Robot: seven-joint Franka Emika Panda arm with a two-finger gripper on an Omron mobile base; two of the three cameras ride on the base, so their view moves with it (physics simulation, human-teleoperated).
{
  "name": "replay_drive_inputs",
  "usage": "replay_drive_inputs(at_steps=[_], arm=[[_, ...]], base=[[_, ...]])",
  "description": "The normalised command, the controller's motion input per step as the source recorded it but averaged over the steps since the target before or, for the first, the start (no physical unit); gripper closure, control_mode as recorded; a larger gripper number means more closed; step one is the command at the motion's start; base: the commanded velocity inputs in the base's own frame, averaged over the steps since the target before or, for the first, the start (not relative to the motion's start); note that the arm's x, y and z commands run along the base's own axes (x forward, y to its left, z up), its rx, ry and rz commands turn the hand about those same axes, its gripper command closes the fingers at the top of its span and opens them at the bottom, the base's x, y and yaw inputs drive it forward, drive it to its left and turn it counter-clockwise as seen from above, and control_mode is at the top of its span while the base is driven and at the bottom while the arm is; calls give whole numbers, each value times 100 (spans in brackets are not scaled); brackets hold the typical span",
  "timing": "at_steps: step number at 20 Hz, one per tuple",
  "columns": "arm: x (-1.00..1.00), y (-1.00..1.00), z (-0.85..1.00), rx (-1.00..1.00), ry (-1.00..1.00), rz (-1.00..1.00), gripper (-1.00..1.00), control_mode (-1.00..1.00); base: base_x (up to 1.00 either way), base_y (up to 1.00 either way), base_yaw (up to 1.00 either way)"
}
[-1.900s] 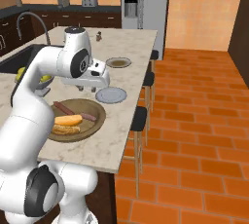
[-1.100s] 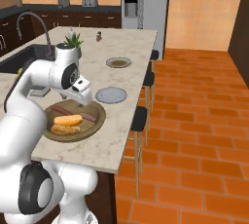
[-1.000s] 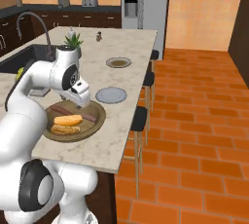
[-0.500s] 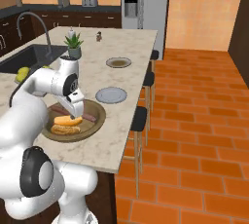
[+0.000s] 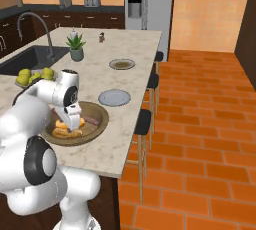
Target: Place one bun and one sausage from the bowl on each plate.
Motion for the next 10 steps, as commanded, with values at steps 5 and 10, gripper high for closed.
replay_drive_inputs(at_steps=[5,10], arm=[[24,0,-36,0,5,-2,-100,-100],[10,7,-34,0,3,-3,-100,-100]], base=[[0,0,0],[0,0,0]])
